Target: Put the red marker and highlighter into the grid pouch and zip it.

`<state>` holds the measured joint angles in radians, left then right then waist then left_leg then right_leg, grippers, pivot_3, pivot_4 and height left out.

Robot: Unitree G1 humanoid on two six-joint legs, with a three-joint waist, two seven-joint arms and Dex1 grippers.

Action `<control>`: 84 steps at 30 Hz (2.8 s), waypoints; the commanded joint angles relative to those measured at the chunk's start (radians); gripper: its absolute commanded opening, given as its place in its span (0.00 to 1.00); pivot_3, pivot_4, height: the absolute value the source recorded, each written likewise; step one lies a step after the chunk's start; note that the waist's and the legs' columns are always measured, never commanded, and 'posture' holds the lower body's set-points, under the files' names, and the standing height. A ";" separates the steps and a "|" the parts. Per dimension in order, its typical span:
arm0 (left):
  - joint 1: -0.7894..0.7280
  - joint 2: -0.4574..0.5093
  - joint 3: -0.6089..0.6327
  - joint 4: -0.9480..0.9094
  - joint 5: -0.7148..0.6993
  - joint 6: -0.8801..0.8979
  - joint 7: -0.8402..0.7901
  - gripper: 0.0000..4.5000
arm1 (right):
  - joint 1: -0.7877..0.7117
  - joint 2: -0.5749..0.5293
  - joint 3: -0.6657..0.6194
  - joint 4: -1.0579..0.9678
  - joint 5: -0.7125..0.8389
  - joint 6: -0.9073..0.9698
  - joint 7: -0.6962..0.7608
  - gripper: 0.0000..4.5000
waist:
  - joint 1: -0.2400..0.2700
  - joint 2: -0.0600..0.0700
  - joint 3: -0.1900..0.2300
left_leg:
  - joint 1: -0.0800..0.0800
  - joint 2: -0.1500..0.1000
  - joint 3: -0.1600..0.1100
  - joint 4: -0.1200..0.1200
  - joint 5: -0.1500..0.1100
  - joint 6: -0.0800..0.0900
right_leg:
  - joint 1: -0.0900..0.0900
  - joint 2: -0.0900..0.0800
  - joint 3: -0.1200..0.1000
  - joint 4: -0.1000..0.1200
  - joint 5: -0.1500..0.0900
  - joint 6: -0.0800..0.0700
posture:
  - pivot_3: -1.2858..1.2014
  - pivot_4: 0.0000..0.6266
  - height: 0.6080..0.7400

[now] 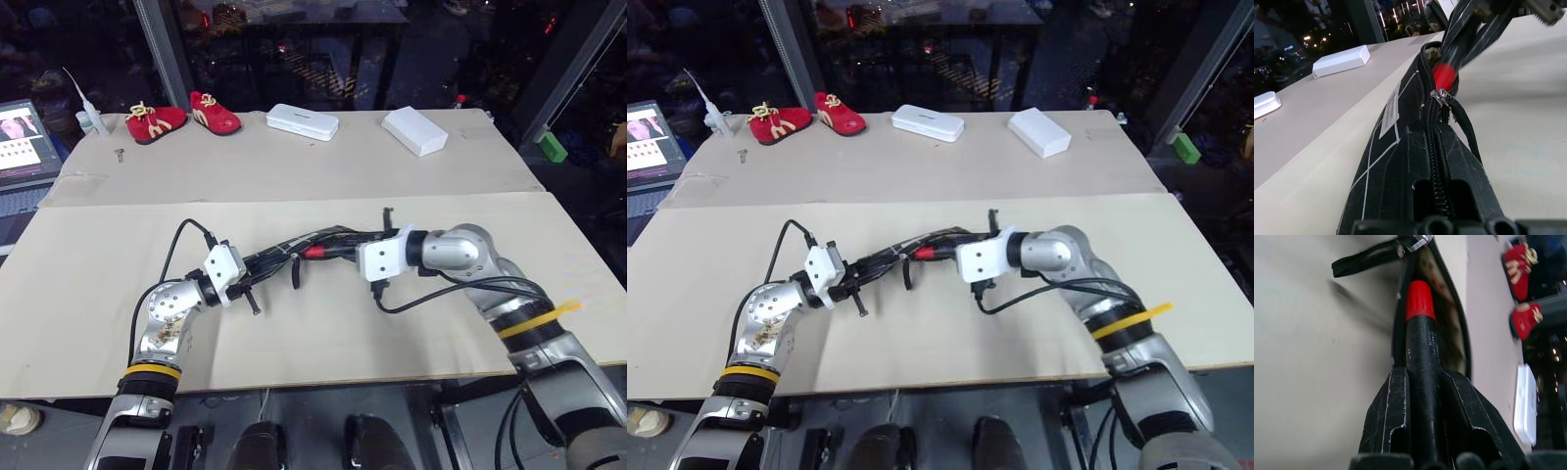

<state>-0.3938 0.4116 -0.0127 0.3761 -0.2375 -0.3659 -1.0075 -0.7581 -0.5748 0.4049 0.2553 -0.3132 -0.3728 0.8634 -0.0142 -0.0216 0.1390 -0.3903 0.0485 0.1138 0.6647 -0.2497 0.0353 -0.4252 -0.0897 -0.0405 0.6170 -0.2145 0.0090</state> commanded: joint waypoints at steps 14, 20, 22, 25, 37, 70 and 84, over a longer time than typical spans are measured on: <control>-0.011 0.003 0.009 -0.023 -0.012 -0.008 0.008 0.00 | -0.090 0.182 0.014 0.190 -0.027 -0.084 -0.074 0.67 | -0.001 0.000 0.000 | 0.001 0.000 0.000 0.000 0.001 -0.001 | -0.001 -0.001 0.000 0.006 0.000 0.000 | 0.52 0.24 1.00; -0.009 0.003 0.007 -0.023 -0.013 -0.007 0.009 0.00 | -0.087 0.128 -0.029 0.200 0.008 -0.087 -0.083 0.83 | 0.000 0.000 0.000 | 0.001 0.000 0.000 0.000 0.001 -0.001 | -0.001 -0.001 0.000 0.006 0.000 -0.001 | 0.52 0.24 1.00; -0.008 0.002 0.006 -0.023 -0.012 -0.007 0.008 0.00 | -0.072 0.098 -0.060 0.172 0.053 -0.076 -0.057 0.83 | 0.000 0.000 0.000 | 0.001 0.000 0.000 0.000 0.001 -0.001 | -0.001 -0.001 0.000 0.006 0.000 -0.001 | 0.52 0.24 1.00; -0.009 0.002 0.005 -0.023 -0.013 -0.007 0.008 0.00 | -0.026 0.054 -0.166 0.055 0.239 0.039 0.026 0.83 | 0.002 0.000 0.000 | 0.001 0.000 0.000 0.000 0.001 -0.001 | -0.001 -0.001 0.000 0.006 0.000 -0.001 | 0.52 0.24 1.00; -0.009 0.005 0.011 -0.020 -0.017 0.000 0.011 0.00 | 0.383 -0.072 -0.255 -0.631 0.885 1.015 0.100 0.83 | 0.002 0.000 0.000 | 0.002 0.001 -0.008 0.000 0.000 0.000 | 0.000 -0.002 0.000 0.006 0.000 -0.001 | 0.52 0.24 1.00; -0.021 -0.007 0.004 -0.005 -0.015 -0.006 0.003 0.00 | 0.146 0.440 -0.171 -0.228 0.639 1.144 -0.356 0.17 | -0.001 0.000 0.000 | -0.001 0.001 -0.006 0.002 0.000 0.000 | -0.002 -0.001 -0.001 0.007 -0.001 -0.001 | 0.52 0.24 1.00; -0.030 -0.011 0.006 0.001 -0.012 -0.006 0.008 0.00 | 0.194 0.270 -0.246 -0.354 0.682 1.206 -0.257 0.01 | 0.002 0.000 0.000 | -0.001 0.001 -0.007 0.002 0.000 0.000 | -0.002 -0.001 -0.001 0.007 -0.001 -0.001 | 0.52 0.24 1.00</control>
<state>-0.4154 0.3949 -0.0199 0.3892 -0.2370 -0.3632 -1.0054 -0.5773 -0.2486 0.2164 -0.0363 0.3494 0.8158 0.5691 -0.0123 -0.0216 0.1389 -0.3921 0.0491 0.1062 0.6664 -0.2499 0.0355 -0.4270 -0.0912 -0.0420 0.6233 -0.2153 0.0079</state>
